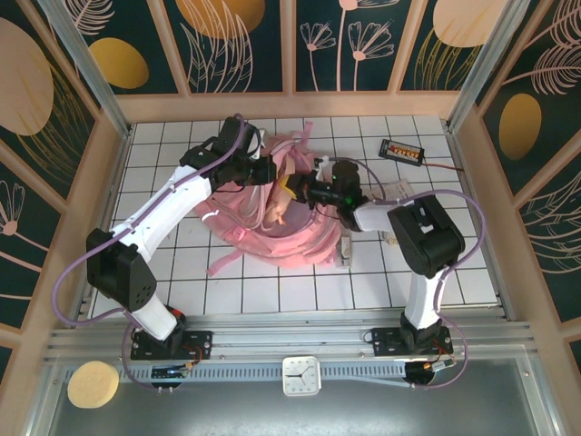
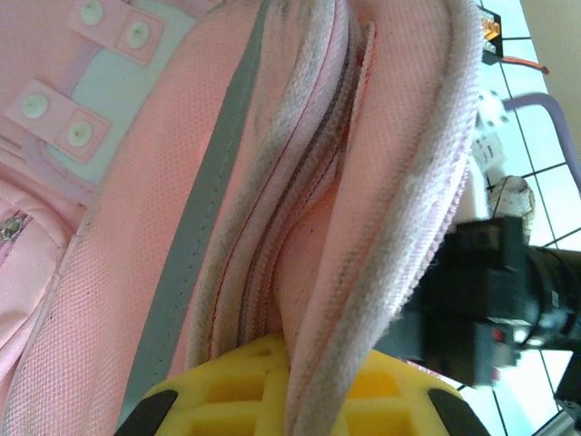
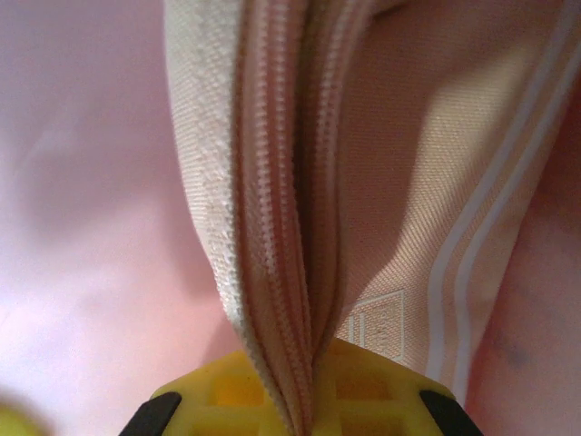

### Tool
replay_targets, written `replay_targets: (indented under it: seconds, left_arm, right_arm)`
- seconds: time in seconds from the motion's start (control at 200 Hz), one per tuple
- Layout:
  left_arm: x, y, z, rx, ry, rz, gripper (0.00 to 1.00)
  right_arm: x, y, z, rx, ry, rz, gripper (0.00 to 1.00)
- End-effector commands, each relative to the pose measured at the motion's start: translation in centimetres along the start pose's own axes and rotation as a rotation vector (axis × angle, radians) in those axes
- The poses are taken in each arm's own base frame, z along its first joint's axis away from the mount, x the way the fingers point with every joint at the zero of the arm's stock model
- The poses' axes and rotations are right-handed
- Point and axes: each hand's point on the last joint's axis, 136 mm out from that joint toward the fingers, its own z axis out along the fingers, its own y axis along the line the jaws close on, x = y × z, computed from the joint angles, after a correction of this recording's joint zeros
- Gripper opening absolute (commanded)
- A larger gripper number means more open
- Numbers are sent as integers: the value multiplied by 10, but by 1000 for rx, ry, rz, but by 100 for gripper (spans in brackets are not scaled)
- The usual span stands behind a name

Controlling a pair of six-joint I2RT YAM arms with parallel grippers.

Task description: Pack books, pencil case, and school supplies into a backpack

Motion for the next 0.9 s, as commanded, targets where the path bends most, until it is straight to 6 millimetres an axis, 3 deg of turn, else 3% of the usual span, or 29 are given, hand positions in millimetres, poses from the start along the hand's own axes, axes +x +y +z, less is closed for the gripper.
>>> replay_targets:
  seconds: [0.0,0.055,0.12,0.285,0.35,0.55,0.61,0.816,0.831,0.896]
  left_arm:
    - [-33,-62,-26,238,-131,55,0]
    - [-30,-67,-25,263,-122,61,0]
    - [-26,-70,-23,277,-110,71,0]
    - [-25,-61,-22,228,-116,81,0]
    - [-22,-54,-17,191,-102,84,0]
    - [-16,-30,-8,94,-107,60,0]
    - [-14,-24,-4,73,-105,57,0]
    - [-10,-10,-3,20,-111,60,0]
    - [-9,-9,-3,17,-112,61,0]
    - [-8,-4,-4,0,-117,68,0]
  right_arm:
    - [-8,-48,16,208,-31,69,0]
    - [-10,-60,25,299,-41,84,0]
    - [-13,-59,39,328,-27,61,4]
    - [-9,-67,53,392,20,80,30]
    - [-10,-66,42,424,9,70,47]
    - [-15,-32,-3,520,-19,-60,94]
    - [-11,-26,-12,539,-9,-71,99]
    - [2,-6,-48,621,-25,-90,99]
    - [-8,-5,-57,628,-52,-86,99]
    - [-13,8,-77,654,-108,-122,99]
